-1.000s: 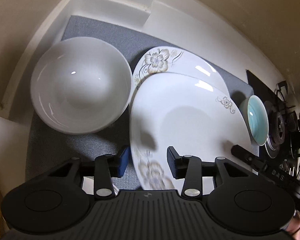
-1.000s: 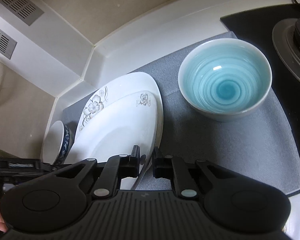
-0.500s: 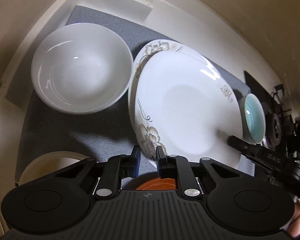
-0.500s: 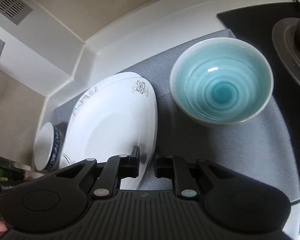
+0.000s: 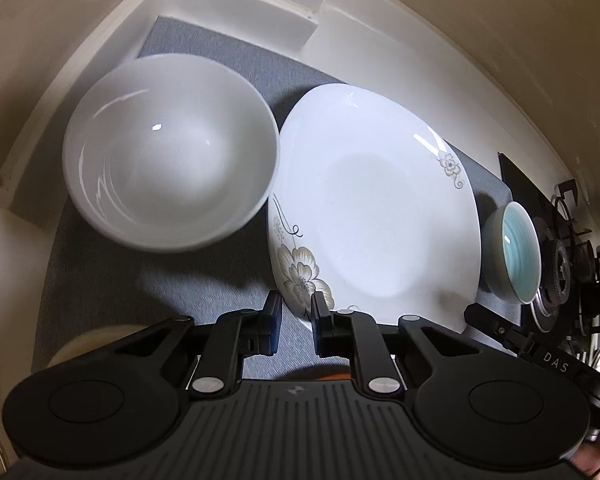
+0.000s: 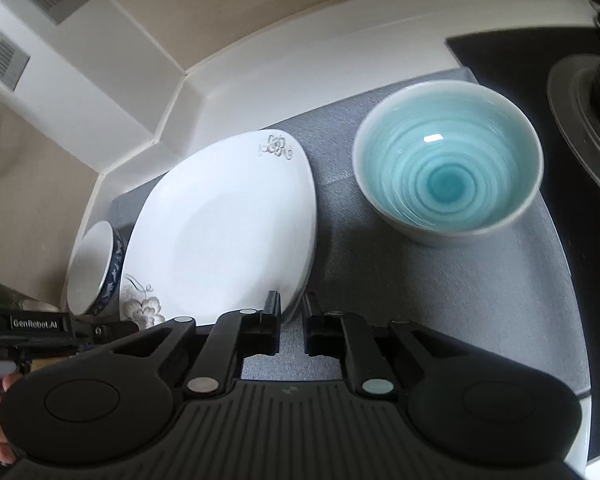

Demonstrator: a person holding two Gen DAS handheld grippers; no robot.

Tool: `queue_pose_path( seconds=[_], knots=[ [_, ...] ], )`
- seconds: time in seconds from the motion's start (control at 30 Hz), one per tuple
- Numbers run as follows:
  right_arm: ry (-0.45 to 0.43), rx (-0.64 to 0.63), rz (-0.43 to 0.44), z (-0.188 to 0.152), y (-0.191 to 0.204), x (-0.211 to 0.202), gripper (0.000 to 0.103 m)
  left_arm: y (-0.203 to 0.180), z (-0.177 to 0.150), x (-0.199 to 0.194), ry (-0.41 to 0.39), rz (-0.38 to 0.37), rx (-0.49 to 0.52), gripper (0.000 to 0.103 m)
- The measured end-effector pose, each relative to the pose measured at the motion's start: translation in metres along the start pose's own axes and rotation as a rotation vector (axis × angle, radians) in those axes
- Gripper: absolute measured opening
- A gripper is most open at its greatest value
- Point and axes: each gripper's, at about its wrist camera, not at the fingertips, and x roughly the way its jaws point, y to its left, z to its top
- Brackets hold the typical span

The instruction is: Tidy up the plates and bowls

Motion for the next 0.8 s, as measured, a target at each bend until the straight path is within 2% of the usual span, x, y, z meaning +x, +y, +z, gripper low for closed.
queue_pose_path(
  seconds=[0.13, 0.23, 0.33, 0.43, 0.53, 0.63, 0.7, 0.73, 0.77, 0.8],
  knots=[
    [-0.006, -0.003, 0.002, -0.001, 0.001, 0.002, 0.010, -0.001, 0.001, 0.001, -0.020, 0.013, 0.026, 0.017],
    [-0.013, -0.003, -0.009, -0.003, 0.001, -0.003, 0.011, -0.002, -0.001, -0.001, -0.005, 0.010, 0.037, 0.018],
    [-0.007, -0.013, -0.009, -0.008, 0.000, -0.017, 0.014, -0.011, -0.010, -0.014, -0.034, 0.021, 0.106, 0.018],
    [0.050, -0.073, 0.004, -0.025, 0.005, -0.026, 0.037, -0.019, -0.027, -0.027, -0.063, 0.029, 0.170, 0.022],
    [0.144, -0.151, 0.017, -0.054, 0.016, -0.020, 0.039, -0.021, -0.039, -0.029, -0.050, 0.027, 0.172, 0.024],
    [0.202, -0.227, 0.011, -0.078, 0.026, -0.013, 0.039, -0.023, -0.048, -0.026, -0.031, 0.028, 0.174, 0.025],
    [0.211, -0.238, -0.004, -0.086, 0.028, -0.011, 0.034, -0.026, -0.053, -0.024, -0.023, 0.038, 0.190, 0.025],
    [0.227, -0.239, -0.008, -0.089, 0.026, -0.008, 0.016, -0.028, -0.055, -0.024, -0.018, 0.039, 0.201, 0.025],
    [0.237, -0.243, -0.001, -0.091, 0.026, -0.007, 0.007, -0.030, -0.057, -0.023, -0.013, 0.041, 0.209, 0.025],
    [0.231, -0.253, -0.004, -0.091, 0.026, -0.007, 0.007, -0.032, -0.059, -0.022, -0.008, 0.044, 0.217, 0.025]
  ],
)
